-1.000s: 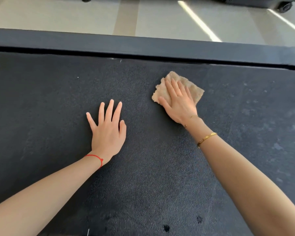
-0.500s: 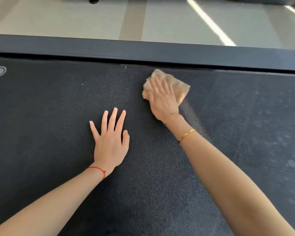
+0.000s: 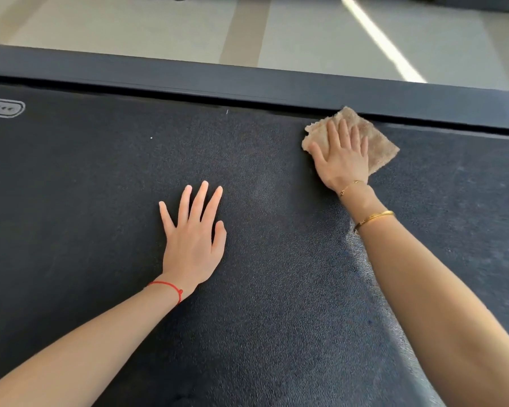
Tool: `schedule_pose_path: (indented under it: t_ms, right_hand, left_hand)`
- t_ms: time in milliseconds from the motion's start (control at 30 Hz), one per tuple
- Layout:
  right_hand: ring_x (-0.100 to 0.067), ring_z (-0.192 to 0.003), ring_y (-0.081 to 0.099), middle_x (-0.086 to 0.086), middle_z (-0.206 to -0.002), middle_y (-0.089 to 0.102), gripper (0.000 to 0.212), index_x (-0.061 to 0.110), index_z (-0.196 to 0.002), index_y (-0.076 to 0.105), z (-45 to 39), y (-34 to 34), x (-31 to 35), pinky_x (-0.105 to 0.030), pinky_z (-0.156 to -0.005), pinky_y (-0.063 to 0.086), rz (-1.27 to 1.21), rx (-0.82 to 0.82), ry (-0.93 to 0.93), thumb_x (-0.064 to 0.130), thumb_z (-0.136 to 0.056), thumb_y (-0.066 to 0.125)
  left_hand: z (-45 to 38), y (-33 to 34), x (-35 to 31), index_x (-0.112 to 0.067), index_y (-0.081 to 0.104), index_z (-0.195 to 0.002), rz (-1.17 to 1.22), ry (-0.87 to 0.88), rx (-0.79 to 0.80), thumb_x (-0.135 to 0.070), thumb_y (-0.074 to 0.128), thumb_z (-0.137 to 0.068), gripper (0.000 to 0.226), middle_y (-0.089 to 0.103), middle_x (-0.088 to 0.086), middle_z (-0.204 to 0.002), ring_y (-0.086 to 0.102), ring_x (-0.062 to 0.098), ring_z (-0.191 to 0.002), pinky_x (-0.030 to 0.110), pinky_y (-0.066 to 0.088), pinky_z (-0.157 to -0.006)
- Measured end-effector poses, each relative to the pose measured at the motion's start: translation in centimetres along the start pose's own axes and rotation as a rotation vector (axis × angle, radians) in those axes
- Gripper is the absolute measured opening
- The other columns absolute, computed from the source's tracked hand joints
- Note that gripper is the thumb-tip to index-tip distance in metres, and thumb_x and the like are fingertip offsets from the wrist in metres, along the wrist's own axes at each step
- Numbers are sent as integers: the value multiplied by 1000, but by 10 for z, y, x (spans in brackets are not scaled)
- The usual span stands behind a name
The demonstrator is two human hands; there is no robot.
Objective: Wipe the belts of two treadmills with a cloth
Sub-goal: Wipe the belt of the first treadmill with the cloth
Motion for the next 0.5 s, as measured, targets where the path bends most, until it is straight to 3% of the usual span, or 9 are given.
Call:
schedule_pose_path:
  t_ms: [167, 367, 500]
  right_hand:
    - [-28, -152, -4, -2, -166, -3, 62, 21, -158, 3, 22, 4, 22, -44, -123, -5, 26, 40, -93, 49, -104, 15]
    - [-24, -153, 0, 2, -166, 6, 58, 24, -158, 10, 64, 22, 102, -41, -122, -6, 6, 77, -394, 47, -105, 20]
    - [-24, -153, 0, -1, -166, 4, 61, 23, -158, 12, 43, 8, 51, -41, -123, -5, 7, 23, -278, 50, -105, 21]
  left_hand:
    - [1, -1, -1, -29, 16, -159, 12, 0, -6, -42, 15, -97, 64, 16, -2, -166, 8, 24, -154, 69, 9, -117]
    - [1, -1, -1, -29, 18, -159, 22, -1, -28, -35, 25, -101, 58, 17, -2, -166, 9, 24, -154, 69, 8, -117]
    - [1, 0, 2, -30, 16, -159, 37, 9, -29, -34, 32, -102, 59, 16, -2, -166, 7, 24, -154, 68, 6, -118]
Point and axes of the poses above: each hand's wrist, its own z-axis away from the middle knuckle, its own y-axis out of the palm, x = y × z, the point moved 9 cm from there along -z, towards the middle knuckle
